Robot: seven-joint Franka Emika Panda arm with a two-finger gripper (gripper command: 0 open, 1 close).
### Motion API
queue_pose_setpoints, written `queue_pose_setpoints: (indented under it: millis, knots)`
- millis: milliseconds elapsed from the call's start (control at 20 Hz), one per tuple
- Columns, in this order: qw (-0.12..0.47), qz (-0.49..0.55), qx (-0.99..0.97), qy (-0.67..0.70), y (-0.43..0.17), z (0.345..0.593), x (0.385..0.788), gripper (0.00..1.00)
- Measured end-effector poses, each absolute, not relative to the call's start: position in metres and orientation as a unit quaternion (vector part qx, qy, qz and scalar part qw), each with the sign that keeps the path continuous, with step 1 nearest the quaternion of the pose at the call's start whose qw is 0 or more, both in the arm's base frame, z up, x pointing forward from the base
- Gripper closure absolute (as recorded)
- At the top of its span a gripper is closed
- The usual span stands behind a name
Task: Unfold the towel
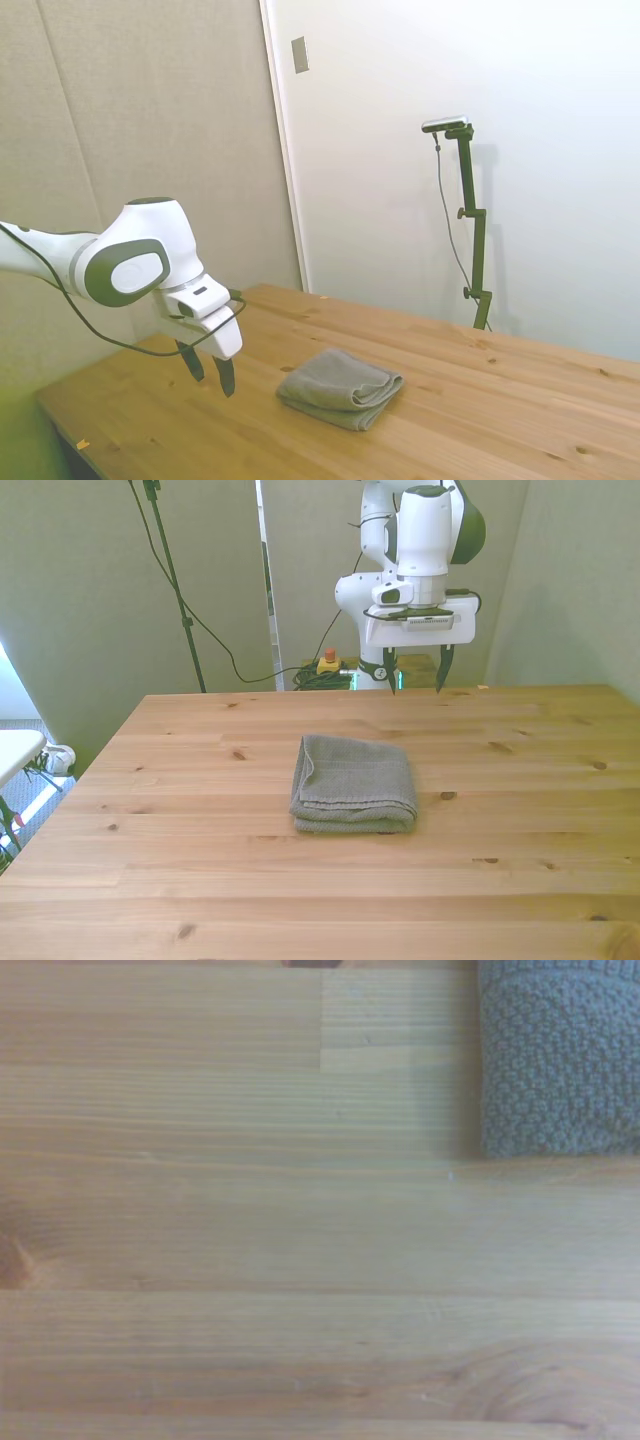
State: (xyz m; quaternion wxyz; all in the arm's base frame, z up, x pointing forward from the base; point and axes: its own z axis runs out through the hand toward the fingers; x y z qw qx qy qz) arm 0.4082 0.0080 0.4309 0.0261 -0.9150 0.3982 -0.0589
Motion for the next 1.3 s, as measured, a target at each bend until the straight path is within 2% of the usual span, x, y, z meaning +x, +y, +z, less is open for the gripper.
queue_pose_setpoints:
  millis: [200, 450, 550, 700, 800, 950, 1300]
  knots:
    - [0.036, -0.066, -0.904, 0.420, -0.010, 0.437, 0.414, 0.00]
    - [0.064, -0.095, -0.832, 0.543, -0.154, 0.466, 0.439, 0.00]
    - [0.072, -0.098, -0.803, 0.583, -0.212, 0.466, 0.450, 0.00]
    - [0.086, -0.094, -0.779, 0.614, -0.262, 0.455, 0.473, 0.00]
    - [0.094, -0.088, -0.783, 0.609, -0.267, 0.442, 0.496, 0.00]
    - [0.113, -0.075, -0.788, 0.600, -0.261, 0.438, 0.503, 0.00]
    - [0.112, -0.049, -0.799, 0.589, -0.247, 0.411, 0.523, 0.00]
